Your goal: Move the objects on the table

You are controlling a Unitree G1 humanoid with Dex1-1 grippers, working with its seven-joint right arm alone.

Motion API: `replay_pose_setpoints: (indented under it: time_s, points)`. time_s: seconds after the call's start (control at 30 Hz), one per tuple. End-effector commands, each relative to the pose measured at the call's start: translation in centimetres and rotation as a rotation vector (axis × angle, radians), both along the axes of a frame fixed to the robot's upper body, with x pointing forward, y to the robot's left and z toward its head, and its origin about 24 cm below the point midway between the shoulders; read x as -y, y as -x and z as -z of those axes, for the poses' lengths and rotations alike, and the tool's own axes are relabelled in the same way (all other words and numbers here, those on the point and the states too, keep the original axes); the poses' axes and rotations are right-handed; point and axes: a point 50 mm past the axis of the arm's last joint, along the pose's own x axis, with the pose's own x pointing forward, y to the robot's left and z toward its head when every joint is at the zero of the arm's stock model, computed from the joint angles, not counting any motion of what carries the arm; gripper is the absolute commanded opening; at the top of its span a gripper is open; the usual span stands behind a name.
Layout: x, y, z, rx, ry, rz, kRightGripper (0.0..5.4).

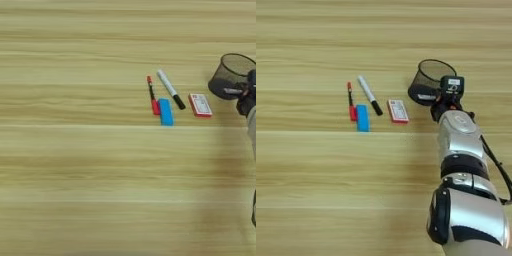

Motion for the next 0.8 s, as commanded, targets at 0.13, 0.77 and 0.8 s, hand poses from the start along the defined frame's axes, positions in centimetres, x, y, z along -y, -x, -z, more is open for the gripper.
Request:
replay_pose_setpoints:
  time_s: [0.13,0.77,0.8]
  points:
    - [0.7,-1.8,-4.8,0.149,0.077,-0.012,0.03]
    - [0.2,-0.3,-3.9,0.127,0.128,-0.047,1.66]
    - [0.1,-0.2,-3.9,0.128,0.129,-0.052,1.8]
